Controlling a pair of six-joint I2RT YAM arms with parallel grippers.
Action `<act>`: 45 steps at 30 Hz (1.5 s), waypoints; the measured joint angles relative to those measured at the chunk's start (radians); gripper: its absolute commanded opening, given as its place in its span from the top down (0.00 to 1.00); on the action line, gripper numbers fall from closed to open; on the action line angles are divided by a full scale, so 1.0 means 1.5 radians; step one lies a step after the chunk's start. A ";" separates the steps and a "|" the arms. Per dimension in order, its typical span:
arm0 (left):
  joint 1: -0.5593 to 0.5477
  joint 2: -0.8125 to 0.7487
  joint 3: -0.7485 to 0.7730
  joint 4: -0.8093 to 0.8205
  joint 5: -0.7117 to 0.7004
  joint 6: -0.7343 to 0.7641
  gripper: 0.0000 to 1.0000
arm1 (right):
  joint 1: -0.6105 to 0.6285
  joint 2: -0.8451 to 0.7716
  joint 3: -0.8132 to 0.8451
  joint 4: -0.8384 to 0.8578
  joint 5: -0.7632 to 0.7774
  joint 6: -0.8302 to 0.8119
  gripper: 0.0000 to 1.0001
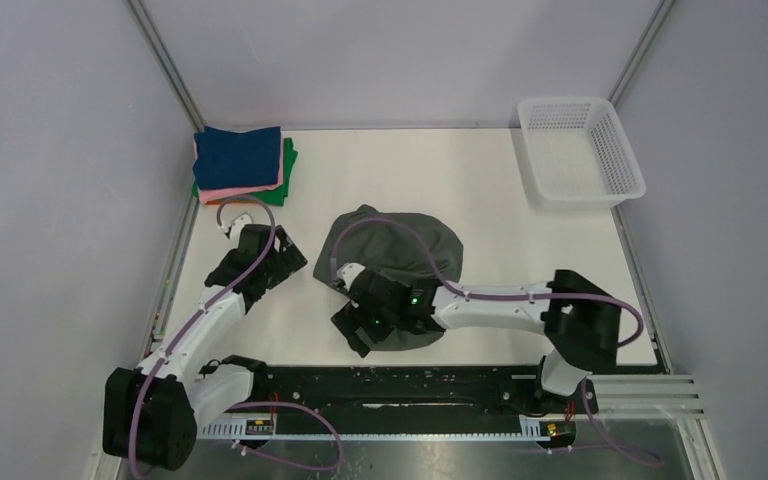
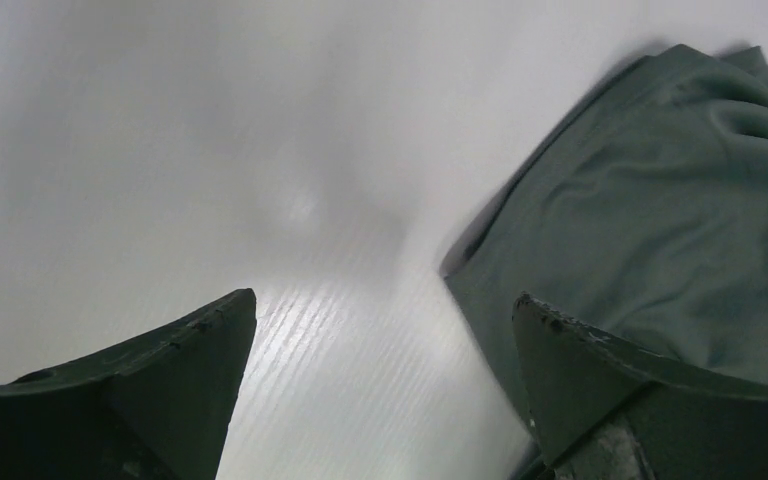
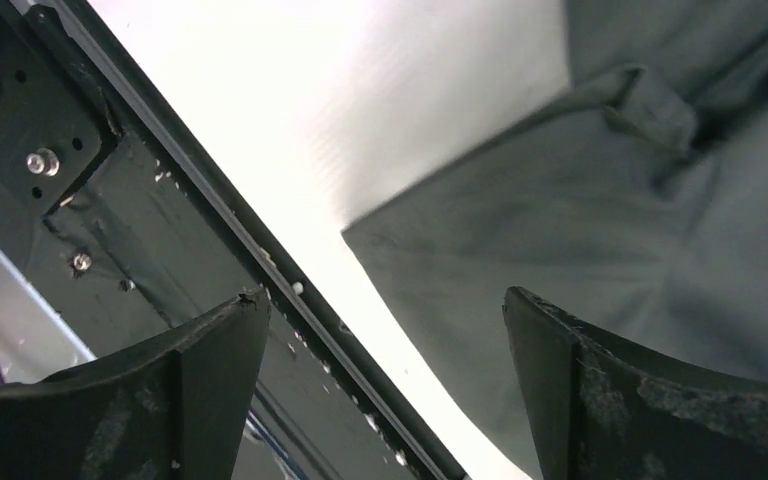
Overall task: Fold and stack the t-shirts
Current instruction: Move the tshirt to the center of the board, then flatten out the tshirt
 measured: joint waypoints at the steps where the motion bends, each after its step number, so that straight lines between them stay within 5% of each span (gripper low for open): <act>1: 0.011 0.000 -0.003 0.001 0.007 -0.002 0.01 | 0.012 0.023 0.016 -0.001 0.007 -0.002 0.09; 11: 0.061 0.005 -0.022 -0.002 0.055 -0.008 0.01 | 0.040 0.163 0.084 -0.041 0.083 -0.008 0.33; 17: 0.067 0.005 -0.022 -0.001 0.072 -0.007 0.01 | 0.057 0.172 0.096 -0.071 0.148 0.010 0.90; 19: 0.067 0.005 -0.022 0.005 0.090 -0.006 0.01 | 0.057 0.169 0.092 -0.077 0.178 0.018 1.00; 27: 0.063 0.049 -0.034 0.057 0.168 -0.005 0.05 | 0.011 -0.004 -0.004 -0.087 0.236 0.024 1.00; 38: -0.013 0.195 -0.001 0.106 0.182 -0.014 0.25 | -0.208 -0.325 -0.177 -0.057 0.272 0.037 1.00; 43: -0.033 0.277 0.050 0.135 0.181 -0.022 0.49 | -0.278 -0.381 -0.234 -0.063 0.276 0.049 1.00; 45: -0.047 0.305 0.067 0.147 0.181 -0.027 0.66 | -0.292 -0.390 -0.243 -0.064 0.277 0.052 1.00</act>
